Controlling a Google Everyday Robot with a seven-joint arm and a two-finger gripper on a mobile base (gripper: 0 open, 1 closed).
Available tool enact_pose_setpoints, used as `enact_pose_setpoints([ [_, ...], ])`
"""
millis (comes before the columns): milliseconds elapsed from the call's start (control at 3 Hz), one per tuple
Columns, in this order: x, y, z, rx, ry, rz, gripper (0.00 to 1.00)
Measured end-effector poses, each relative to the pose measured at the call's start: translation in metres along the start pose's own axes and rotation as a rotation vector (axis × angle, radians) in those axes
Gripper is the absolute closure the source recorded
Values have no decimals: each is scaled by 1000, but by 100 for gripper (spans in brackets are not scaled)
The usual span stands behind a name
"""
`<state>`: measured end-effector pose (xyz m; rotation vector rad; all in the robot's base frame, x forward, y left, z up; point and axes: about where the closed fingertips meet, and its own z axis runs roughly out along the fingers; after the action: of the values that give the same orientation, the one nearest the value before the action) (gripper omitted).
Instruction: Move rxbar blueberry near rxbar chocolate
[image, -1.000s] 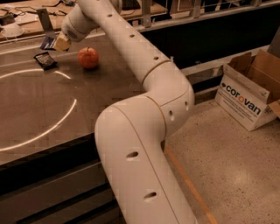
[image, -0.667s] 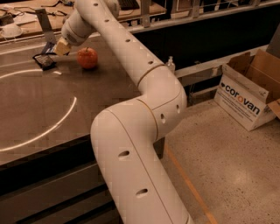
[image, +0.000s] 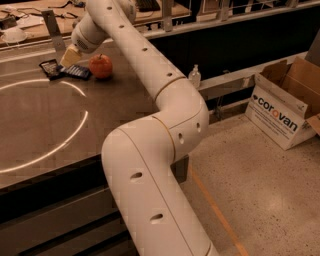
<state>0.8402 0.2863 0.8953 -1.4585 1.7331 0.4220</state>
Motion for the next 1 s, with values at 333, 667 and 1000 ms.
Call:
enact_pose_setpoints([
  [333,-13,-13,-20,45,-33,-8,0],
  [667,-28,-43,-72,166,-58,-31,0],
  [1000,-43,-87,-169,394,-72,-31,0],
])
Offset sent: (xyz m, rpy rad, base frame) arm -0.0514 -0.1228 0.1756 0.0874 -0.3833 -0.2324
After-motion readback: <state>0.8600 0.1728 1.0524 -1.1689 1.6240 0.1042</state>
